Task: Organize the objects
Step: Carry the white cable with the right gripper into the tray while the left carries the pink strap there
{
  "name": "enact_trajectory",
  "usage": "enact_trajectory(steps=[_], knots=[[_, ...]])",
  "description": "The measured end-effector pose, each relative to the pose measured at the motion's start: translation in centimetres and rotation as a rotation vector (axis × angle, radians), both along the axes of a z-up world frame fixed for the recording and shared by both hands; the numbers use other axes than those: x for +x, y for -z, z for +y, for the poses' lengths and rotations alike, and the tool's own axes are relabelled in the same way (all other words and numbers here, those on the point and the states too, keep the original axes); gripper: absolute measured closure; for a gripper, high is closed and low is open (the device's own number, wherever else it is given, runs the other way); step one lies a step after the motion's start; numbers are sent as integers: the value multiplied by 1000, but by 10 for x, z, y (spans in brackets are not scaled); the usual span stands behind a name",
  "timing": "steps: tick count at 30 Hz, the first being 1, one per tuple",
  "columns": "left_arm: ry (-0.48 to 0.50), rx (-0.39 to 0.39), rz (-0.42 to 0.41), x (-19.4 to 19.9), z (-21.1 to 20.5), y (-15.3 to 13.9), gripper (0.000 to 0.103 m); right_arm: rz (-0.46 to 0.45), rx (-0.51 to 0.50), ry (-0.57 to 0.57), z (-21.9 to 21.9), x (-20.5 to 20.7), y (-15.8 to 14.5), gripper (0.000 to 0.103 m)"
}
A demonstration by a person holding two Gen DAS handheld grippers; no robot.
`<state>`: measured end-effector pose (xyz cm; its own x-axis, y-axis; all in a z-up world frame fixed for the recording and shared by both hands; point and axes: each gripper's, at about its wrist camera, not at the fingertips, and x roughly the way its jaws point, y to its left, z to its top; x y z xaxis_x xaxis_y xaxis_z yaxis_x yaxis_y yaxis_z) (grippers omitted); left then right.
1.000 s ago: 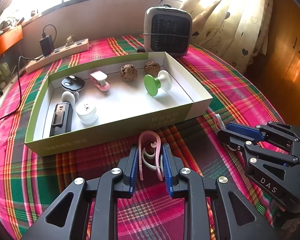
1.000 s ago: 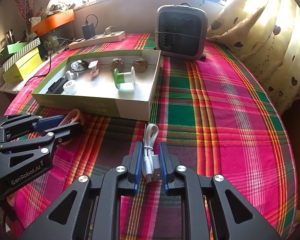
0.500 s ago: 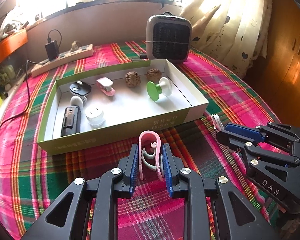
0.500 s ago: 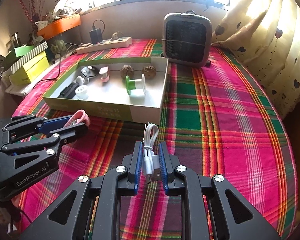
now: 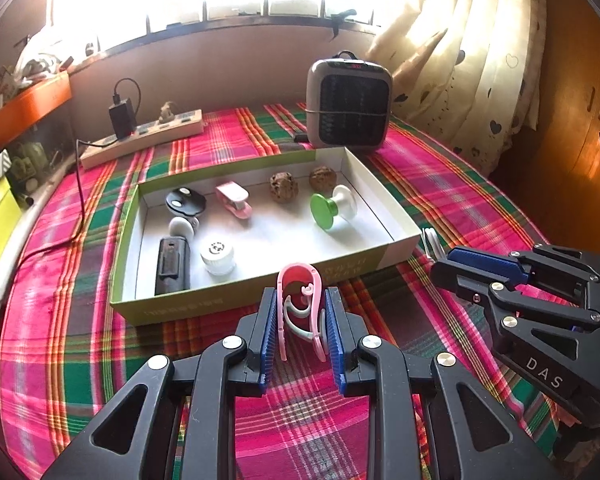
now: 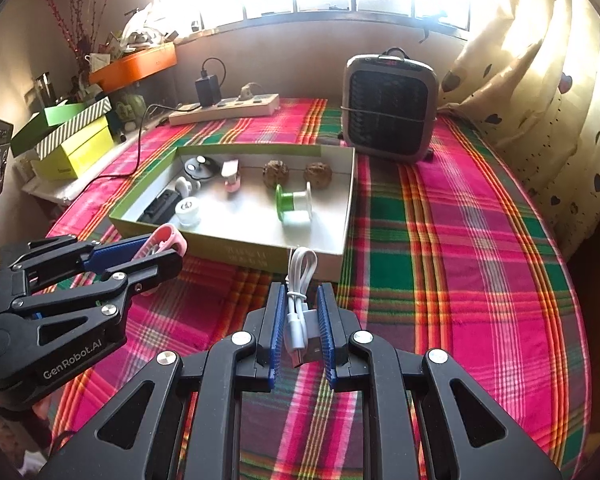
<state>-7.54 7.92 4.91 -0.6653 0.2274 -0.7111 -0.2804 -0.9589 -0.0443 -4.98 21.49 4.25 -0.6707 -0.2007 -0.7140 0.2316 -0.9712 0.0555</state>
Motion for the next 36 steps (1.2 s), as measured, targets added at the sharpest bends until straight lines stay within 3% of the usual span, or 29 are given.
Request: enact_trajectory(steps=[25,36], knots=[[-55,35,3,-35,-26,-5,82,16,-45,-89,-27,-64,-20,85],[-78,50,-25,-53,-29,7,82,-48,-54,-143,-40,-103,-6,85]])
